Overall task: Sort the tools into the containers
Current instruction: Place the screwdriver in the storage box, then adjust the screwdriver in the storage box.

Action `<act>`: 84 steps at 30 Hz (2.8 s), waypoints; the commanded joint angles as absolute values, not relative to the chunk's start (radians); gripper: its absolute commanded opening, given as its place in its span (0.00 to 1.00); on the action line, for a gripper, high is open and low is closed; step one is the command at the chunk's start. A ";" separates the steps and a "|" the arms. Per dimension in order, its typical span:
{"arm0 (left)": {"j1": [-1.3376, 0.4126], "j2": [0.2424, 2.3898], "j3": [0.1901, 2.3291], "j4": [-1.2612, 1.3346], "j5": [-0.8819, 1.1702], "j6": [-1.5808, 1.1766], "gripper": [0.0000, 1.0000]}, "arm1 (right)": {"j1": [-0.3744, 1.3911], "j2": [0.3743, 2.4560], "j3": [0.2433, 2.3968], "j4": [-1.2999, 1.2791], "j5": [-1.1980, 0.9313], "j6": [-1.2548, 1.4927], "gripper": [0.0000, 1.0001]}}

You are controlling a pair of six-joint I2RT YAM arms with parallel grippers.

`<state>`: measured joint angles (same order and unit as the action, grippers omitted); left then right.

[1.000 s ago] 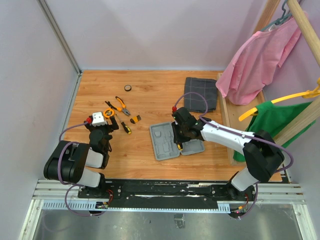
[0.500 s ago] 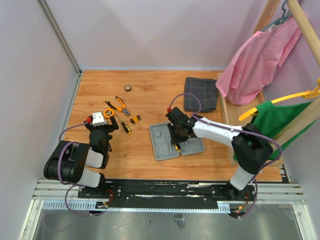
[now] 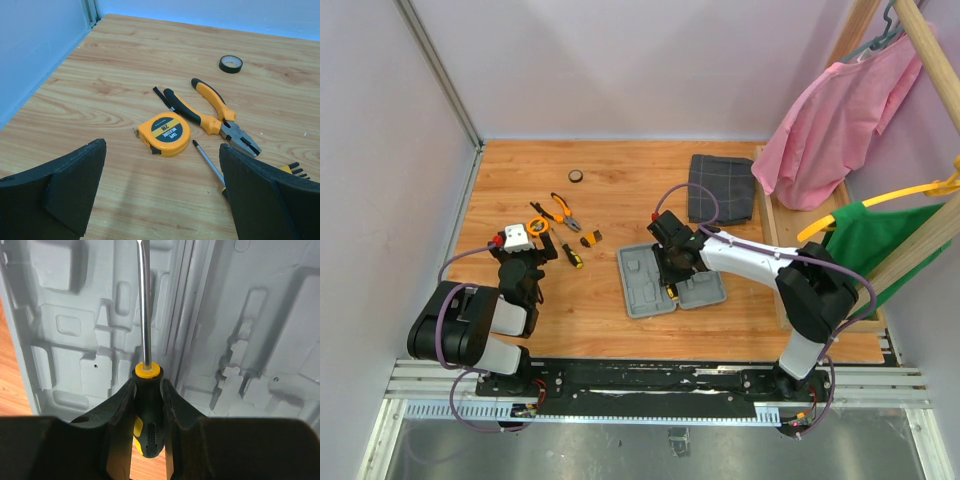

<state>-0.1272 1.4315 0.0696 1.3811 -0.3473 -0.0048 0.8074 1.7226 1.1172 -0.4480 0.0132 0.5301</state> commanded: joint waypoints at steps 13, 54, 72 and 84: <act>-0.120 1.428 0.080 1.395 -0.366 -0.002 0.99 | 0.819 1.777 1.136 -0.484 0.057 0.545 0.32; -0.120 1.428 0.080 1.396 -0.366 -0.002 0.99 | 0.826 1.194 0.853 -0.252 0.136 0.455 0.67; -0.120 1.428 0.080 1.396 -0.366 -0.002 0.99 | 0.824 0.978 0.692 -0.297 0.258 0.396 0.87; -0.120 1.427 0.080 1.396 -0.365 -0.003 0.99 | 0.825 1.112 0.690 -0.218 -0.052 0.390 0.80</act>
